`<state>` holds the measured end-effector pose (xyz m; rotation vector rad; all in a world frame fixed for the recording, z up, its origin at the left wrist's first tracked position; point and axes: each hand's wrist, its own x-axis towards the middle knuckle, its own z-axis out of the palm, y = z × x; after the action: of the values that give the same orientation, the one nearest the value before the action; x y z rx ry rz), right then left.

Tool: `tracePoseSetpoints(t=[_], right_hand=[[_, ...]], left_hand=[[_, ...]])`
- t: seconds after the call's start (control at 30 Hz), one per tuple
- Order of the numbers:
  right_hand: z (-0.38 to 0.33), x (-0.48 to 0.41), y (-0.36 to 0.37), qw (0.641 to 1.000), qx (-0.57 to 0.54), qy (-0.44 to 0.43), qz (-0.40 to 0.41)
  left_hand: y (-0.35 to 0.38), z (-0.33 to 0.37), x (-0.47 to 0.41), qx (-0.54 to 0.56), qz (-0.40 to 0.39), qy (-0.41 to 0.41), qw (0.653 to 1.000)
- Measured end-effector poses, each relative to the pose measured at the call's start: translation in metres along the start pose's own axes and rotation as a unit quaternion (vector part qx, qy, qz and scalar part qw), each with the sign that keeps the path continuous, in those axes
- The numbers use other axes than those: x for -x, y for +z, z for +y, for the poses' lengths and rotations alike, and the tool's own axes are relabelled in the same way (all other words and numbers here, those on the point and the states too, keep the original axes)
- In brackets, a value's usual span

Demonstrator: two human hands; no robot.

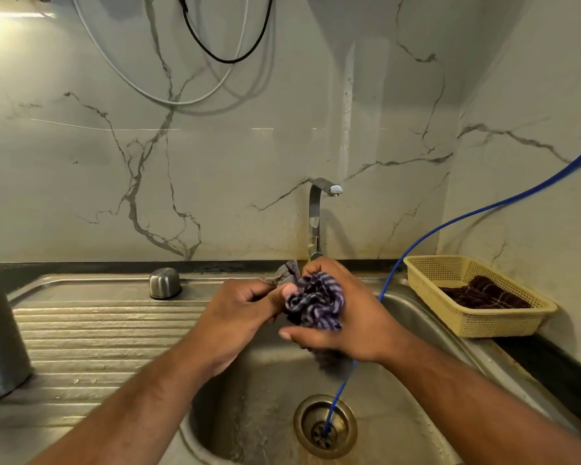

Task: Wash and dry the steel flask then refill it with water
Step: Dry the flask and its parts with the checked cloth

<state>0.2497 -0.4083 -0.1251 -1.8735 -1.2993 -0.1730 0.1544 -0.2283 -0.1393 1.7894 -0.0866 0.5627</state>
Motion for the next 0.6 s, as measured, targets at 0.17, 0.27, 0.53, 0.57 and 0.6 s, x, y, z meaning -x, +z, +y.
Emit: tracePoseSetpoints(t=[0.17,0.27,0.53,0.57,0.6], right_hand=[[-0.012,0.001,-0.003,0.93,-0.316,0.16,-0.097],[-0.015,0.0,-0.015,0.978,-0.146,0.127,-0.075],[-0.016,0.0,0.005,0.813,-0.538,0.202,-0.098],[-0.016,0.0,0.005,0.773,-0.584,0.221,-0.113],[-0.015,0.001,0.005,0.746,-0.61,0.232,-0.132]], left_hand=[[-0.004,-0.001,0.0,0.06,-0.021,-0.01,0.998],[-0.006,0.003,0.003,0.027,-0.067,-0.039,0.997],[-0.005,0.002,0.002,0.101,0.003,0.009,0.995],[-0.004,0.003,0.002,0.114,-0.008,0.016,0.993],[-0.002,0.005,0.002,0.128,-0.023,0.02,0.991]])
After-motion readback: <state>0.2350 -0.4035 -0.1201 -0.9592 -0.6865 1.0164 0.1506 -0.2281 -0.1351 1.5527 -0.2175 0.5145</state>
